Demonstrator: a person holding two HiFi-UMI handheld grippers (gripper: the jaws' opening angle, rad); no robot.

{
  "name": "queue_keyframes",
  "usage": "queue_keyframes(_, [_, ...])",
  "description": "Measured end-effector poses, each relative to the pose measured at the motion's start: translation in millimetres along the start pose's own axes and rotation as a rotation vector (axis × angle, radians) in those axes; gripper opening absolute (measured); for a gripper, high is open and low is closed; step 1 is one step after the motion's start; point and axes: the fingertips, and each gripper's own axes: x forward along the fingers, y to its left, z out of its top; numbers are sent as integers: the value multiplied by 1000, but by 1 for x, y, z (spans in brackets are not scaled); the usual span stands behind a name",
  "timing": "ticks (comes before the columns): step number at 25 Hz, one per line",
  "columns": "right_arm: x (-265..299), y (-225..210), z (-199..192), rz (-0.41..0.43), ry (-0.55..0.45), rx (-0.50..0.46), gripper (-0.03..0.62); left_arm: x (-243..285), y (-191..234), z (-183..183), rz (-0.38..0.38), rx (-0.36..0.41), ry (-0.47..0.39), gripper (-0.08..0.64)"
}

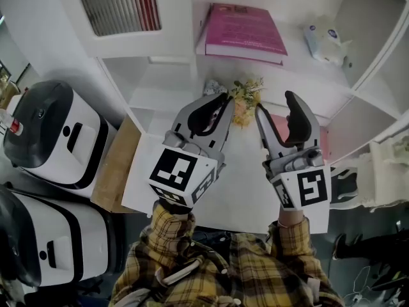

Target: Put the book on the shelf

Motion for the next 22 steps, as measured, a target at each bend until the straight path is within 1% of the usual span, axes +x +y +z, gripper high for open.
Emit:
queue_keyframes(4, [-18,19,-11,37,26,67,215,-18,-15,-21,-22,-16,51,48])
queue_keyframes(8, [-40,41,-28,76,66,144,198,-36,-30,-44,-49,-51,91,46])
queue_keyframes(10, [-52,53,-36,103,77,185,121,-41,-39,-56,-71,-69,106,46])
queue_keyframes(11, [-56,58,-40,120,82,200,100,-43,-44,-61,-82,-72,110,46])
queue_keyframes(14, [-69,74,-55,160,121,224,86,-50,-58,-77,-111,-78,133,46])
queue_keyframes(18, [-89,85,-74,157,181,284,62,-62,-75,-98,-150,-107,185,46])
queue_keyframes(22, [-101,92,-83,161,205,318,40,-67,-89,-107,-191,-116,197,42])
